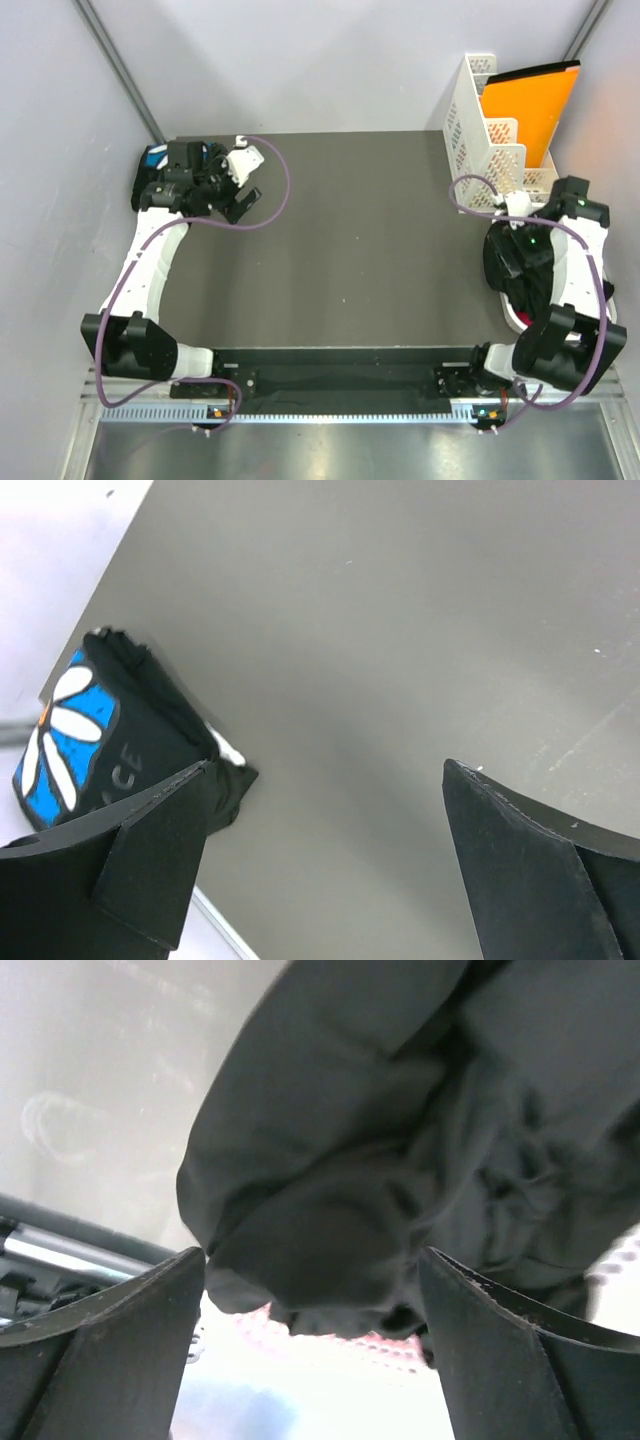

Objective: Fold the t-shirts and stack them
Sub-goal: Grab the tshirt from the pile

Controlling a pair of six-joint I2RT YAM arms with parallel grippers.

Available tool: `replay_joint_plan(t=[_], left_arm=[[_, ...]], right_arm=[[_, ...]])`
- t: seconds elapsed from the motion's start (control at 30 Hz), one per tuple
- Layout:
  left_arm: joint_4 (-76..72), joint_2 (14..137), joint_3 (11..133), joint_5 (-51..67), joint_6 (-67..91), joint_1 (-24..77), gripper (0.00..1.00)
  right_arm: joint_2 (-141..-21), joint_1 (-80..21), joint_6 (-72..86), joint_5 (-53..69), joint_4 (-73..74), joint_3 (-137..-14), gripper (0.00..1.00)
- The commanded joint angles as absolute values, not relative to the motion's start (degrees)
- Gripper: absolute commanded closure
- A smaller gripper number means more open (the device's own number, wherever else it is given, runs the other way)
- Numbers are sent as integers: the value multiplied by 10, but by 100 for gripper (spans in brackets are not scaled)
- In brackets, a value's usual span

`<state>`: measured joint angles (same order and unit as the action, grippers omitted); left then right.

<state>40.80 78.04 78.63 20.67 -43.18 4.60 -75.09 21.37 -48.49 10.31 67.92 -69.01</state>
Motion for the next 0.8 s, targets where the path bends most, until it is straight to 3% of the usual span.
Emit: replay_joint_plan(t=[0.0, 0.2, 0.23, 0.3, 0.43, 0.53, 0.77], left_arm=[[408, 798, 826, 218, -459, 69, 1], [411, 828, 859, 195, -457, 106, 1], [411, 827, 858, 193, -460, 114, 1], [410, 825, 852, 171, -468, 135, 1], [408, 819, 839, 148, -471, 157, 1], [408, 815, 827, 143, -470, 163, 1], [409, 814, 809, 146, -463, 169, 1]], right_arm=[[-758, 262, -520, 159, 688, -637, 16], [-815, 301, -518, 207, 664, -631, 31], [-820, 304, -514, 214, 662, -635, 40], [-828, 309, -506, 214, 658, -645, 46], [-816, 309, -499, 215, 661, -666, 86], [-797, 309, -494, 225, 674, -696, 100], [-760, 294, -487, 245, 705, -840, 100]])
